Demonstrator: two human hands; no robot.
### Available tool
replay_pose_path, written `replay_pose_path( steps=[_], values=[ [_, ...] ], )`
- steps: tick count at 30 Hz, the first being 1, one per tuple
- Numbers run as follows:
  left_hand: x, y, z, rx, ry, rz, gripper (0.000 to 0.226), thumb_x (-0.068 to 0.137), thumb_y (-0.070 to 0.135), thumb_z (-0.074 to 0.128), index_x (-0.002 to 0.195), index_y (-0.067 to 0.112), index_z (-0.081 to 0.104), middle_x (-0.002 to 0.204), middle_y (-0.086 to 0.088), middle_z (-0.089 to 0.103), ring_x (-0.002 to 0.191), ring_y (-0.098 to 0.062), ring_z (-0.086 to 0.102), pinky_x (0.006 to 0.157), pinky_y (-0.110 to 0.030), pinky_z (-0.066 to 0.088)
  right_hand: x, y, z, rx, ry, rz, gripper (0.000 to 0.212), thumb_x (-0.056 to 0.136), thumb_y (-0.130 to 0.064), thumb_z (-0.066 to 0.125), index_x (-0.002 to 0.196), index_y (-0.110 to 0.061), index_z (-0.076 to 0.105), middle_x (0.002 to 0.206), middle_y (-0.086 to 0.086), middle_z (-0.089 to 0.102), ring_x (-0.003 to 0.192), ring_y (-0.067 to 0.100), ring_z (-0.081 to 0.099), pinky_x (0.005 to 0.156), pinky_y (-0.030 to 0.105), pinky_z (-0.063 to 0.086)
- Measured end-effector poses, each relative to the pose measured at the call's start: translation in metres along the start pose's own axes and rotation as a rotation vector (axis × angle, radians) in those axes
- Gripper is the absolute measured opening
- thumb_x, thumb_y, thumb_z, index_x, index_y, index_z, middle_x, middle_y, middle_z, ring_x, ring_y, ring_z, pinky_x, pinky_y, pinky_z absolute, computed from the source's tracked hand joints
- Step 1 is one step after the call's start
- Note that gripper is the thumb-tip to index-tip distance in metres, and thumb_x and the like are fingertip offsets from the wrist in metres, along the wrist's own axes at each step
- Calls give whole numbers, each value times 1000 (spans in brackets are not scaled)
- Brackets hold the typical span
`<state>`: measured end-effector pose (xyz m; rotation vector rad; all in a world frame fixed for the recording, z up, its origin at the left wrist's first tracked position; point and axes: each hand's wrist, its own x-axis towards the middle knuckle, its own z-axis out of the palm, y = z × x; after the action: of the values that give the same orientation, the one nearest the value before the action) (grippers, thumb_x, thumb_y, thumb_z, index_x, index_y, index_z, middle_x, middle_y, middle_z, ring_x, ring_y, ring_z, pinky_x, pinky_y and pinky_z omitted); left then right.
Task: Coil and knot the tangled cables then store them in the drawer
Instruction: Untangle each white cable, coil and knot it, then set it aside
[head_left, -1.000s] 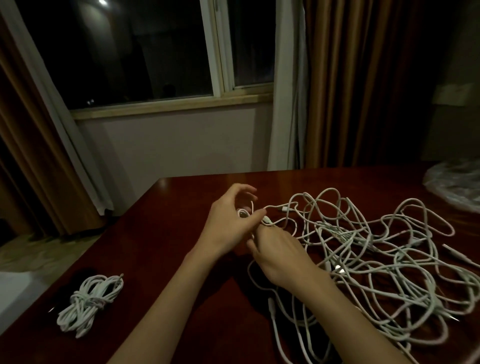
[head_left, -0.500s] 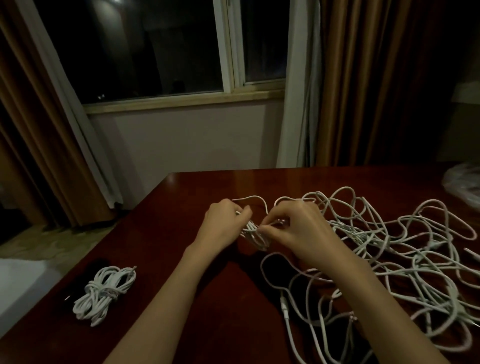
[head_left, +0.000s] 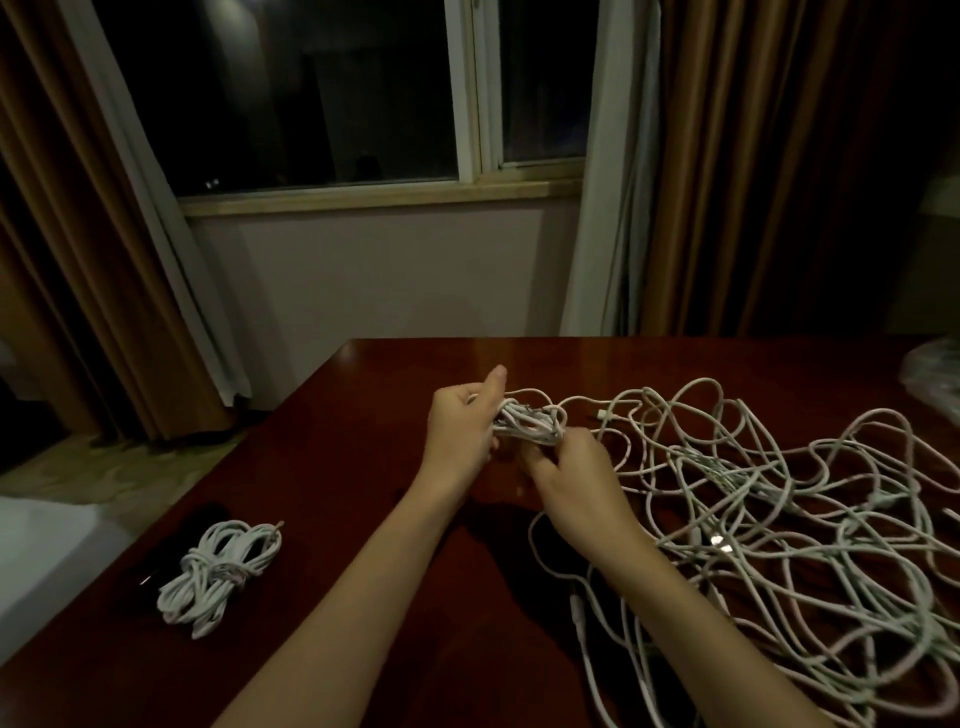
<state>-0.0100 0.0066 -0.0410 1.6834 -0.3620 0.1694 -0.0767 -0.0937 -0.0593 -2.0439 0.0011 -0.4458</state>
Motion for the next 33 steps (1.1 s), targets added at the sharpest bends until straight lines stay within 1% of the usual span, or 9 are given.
replay_pose_path(
  steps=[2,4,6,14,18,21,25,28,33],
  values=[
    [2,-4,-5,59,58,74,59,99,27,51,42,23,40,38,9,39,36,-6,35,42,-22,30,-4,-3,5,-76,-44,-30,26,98,-21,49,81,-12,65,55,-5,51,45,6,46,47,18,32],
    [5,-8,-13,117,122,147,60,99,24,52,41,22,37,40,8,37,40,-8,33,47,-27,27,-10,-10,8,-103,-113,-85,34,98,-23,49,68,-13,59,49,-6,45,43,7,43,47,20,31],
    [5,-11,-17,197,159,214,57,98,21,53,44,17,36,39,9,35,40,-7,32,45,-21,24,-14,-14,9,-149,-185,-100,41,98,-23,51,57,-17,48,49,-5,42,45,7,41,49,23,31],
    [2,-16,-11,356,183,348,58,97,17,55,43,23,33,37,10,33,37,-11,37,41,-19,27,-19,-22,9,-343,-253,-235,39,101,-25,47,61,-24,44,57,-7,44,51,9,41,53,20,30],
    [3,-18,-11,394,139,398,58,96,16,56,43,28,37,36,11,37,36,-9,43,41,-16,28,-14,-24,-5,-251,-118,-286,26,98,-29,51,78,-23,67,59,-5,57,55,10,51,53,21,39],
    [1,-19,-10,337,-12,426,53,98,15,54,47,30,48,40,12,47,38,-8,48,44,-15,29,-9,-23,-19,-99,10,-257,22,94,-30,58,81,-21,73,65,-8,65,64,3,60,60,17,46],
    [0,-17,-5,190,-142,360,43,92,27,52,52,14,62,47,-5,56,43,-17,49,49,-31,37,-1,-19,-33,99,31,-119,23,88,-30,66,75,-12,70,64,-5,67,60,2,63,56,14,48],
    [-2,-13,-1,40,-213,253,43,93,27,52,52,29,64,51,-11,59,51,-9,54,65,-26,48,4,-14,-36,263,29,-25,27,85,-29,69,69,-8,63,60,-1,60,58,6,57,55,11,44],
    [-4,-8,6,-249,-158,3,43,97,19,54,55,9,56,47,-1,52,40,-10,44,43,-22,33,2,-13,-25,421,-16,40,29,95,-22,56,69,-10,62,50,-10,57,43,-3,50,44,10,36]
  ],
)
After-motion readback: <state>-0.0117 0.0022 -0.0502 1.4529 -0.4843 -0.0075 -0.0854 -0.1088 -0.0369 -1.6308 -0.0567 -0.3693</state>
